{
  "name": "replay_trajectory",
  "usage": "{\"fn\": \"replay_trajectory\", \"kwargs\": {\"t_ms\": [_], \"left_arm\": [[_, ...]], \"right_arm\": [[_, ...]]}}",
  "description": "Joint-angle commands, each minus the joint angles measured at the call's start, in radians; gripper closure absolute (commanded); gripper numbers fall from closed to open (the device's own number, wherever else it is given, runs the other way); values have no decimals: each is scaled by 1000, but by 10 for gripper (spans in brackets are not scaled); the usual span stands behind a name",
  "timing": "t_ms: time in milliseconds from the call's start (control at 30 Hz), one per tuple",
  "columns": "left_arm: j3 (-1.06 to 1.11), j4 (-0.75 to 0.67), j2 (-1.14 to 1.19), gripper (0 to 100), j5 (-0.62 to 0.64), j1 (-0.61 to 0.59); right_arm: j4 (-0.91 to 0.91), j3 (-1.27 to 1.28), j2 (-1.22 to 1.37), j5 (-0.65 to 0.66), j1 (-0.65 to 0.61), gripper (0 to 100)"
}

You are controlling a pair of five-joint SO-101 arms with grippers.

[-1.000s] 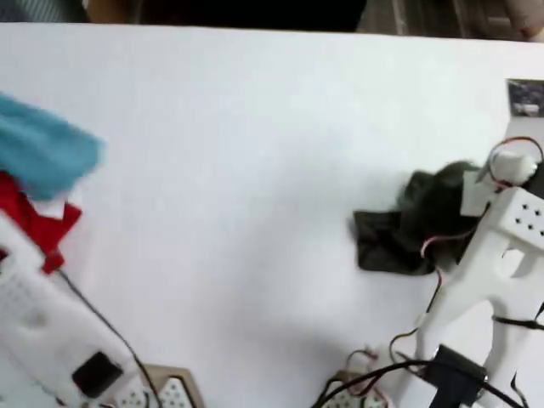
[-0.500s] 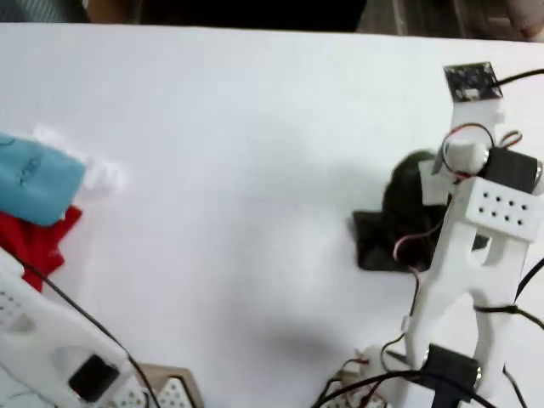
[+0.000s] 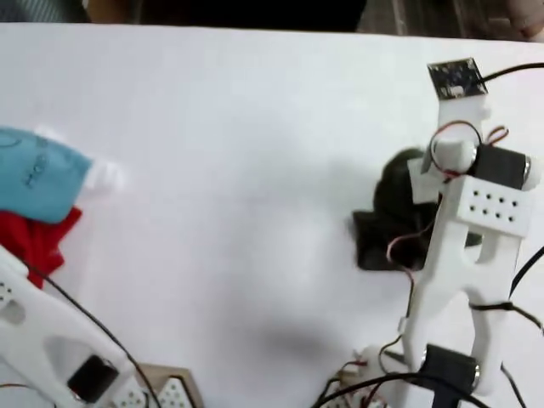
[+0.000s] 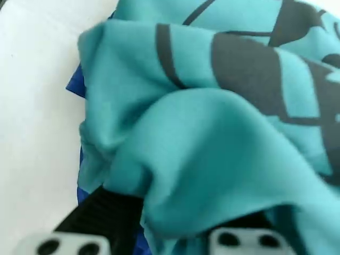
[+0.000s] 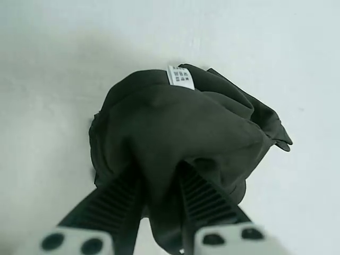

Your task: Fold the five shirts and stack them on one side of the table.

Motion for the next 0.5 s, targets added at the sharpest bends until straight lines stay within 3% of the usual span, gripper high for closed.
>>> {"fn": "replay_trajectory", "kwargs": {"t_ms": [0,100,300,467], "left_arm": [[-36,12,-183,771,-9,52],[-36,-20,-311,784,-3,101],[-35,-115,-523,785,178,178],[-30,20,-571,785,219,334]], "right_arm": [[-22,-8,-58,-6,-10,974],[-22,-8,-58,-6,-28,974],[-19,-8,-58,-6,-91,974],[-22,-9,-58,-8,-188,974]]}}
